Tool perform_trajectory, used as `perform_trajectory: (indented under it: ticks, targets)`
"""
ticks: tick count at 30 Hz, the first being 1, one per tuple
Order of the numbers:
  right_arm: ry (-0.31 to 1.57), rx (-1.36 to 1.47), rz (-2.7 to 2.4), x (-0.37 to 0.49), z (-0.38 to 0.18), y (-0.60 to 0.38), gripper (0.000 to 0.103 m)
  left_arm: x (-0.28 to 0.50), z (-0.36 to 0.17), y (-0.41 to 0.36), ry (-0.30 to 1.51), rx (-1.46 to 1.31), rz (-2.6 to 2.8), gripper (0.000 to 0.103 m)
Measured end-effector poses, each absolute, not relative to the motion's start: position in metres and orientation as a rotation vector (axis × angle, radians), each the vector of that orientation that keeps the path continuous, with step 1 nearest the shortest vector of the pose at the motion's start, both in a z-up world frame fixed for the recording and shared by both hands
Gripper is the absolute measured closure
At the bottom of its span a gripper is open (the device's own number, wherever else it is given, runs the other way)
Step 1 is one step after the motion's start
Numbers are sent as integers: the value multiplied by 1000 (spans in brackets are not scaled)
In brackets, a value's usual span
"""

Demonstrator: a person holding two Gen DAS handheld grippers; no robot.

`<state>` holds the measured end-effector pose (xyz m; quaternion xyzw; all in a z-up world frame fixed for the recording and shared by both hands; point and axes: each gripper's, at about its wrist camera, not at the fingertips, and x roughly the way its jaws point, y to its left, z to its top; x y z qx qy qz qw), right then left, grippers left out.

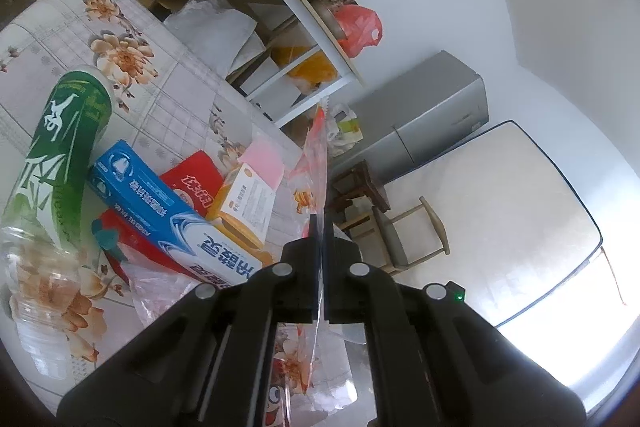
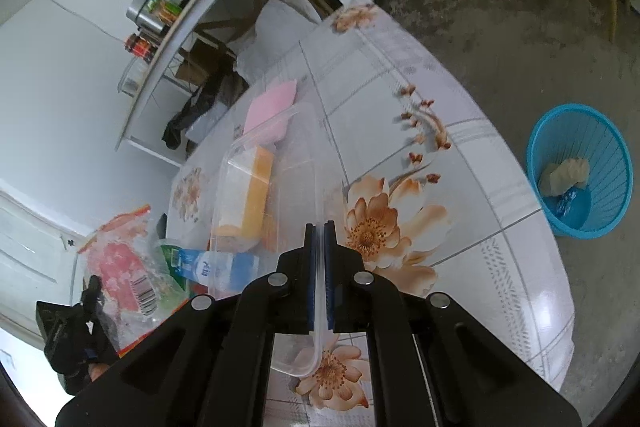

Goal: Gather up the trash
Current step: 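Carry both items over the wastebasket and open both tools to drop them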

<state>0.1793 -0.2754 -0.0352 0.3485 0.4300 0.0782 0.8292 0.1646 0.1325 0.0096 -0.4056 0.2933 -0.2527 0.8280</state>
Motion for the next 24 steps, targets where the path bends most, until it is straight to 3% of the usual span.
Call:
perform_trajectory:
  ticks: [16, 24]
  targets:
    - [790, 818, 128, 145, -17, -330, 99, 182, 46, 78, 653, -705, -613, 103]
    - [679, 872, -13, 102, -12, -397, 99, 225, 90, -20, 780, -394, -701, 103]
